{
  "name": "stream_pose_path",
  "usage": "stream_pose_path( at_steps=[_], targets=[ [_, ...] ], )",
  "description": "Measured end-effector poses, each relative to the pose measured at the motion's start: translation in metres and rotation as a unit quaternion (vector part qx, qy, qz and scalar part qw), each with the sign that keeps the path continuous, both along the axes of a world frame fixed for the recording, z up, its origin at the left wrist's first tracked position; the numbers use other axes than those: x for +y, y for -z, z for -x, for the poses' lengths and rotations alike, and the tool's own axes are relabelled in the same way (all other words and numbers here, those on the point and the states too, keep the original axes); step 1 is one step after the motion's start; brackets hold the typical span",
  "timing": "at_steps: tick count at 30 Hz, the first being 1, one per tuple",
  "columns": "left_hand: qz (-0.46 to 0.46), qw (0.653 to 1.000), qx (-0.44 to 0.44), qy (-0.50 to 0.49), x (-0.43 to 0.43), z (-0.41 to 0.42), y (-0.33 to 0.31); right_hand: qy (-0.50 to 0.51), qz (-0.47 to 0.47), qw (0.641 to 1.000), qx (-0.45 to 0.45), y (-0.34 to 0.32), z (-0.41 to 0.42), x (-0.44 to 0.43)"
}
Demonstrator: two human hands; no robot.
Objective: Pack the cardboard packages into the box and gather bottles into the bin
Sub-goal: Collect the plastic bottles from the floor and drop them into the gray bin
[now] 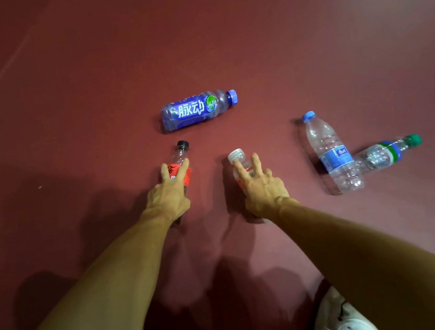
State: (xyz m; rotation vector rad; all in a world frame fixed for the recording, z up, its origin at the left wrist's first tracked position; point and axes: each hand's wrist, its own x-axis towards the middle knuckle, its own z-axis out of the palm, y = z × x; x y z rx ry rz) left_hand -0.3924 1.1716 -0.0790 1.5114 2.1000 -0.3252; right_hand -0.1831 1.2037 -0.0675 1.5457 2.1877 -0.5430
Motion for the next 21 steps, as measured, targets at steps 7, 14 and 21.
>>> stream_pose_path(
  at_steps=[7, 14, 21],
  targets=[
    [-0.051, 0.998, -0.034, 0.020, 0.021, -0.013, -0.104, 0.002, -0.031, 0.999, 0.022, -0.113, 0.011, 0.040],
    [-0.104, 0.994, -0.041, 0.006, 0.046, -0.013, -0.334, -0.017, -0.035, 0.999, 0.034, -0.339, 0.024, 0.068],
    [-0.116, 0.992, -0.029, -0.027, 0.035, 0.006, -0.584, -0.057, -0.039, 0.997, 0.038, -0.588, 0.052, 0.075]
  ],
)
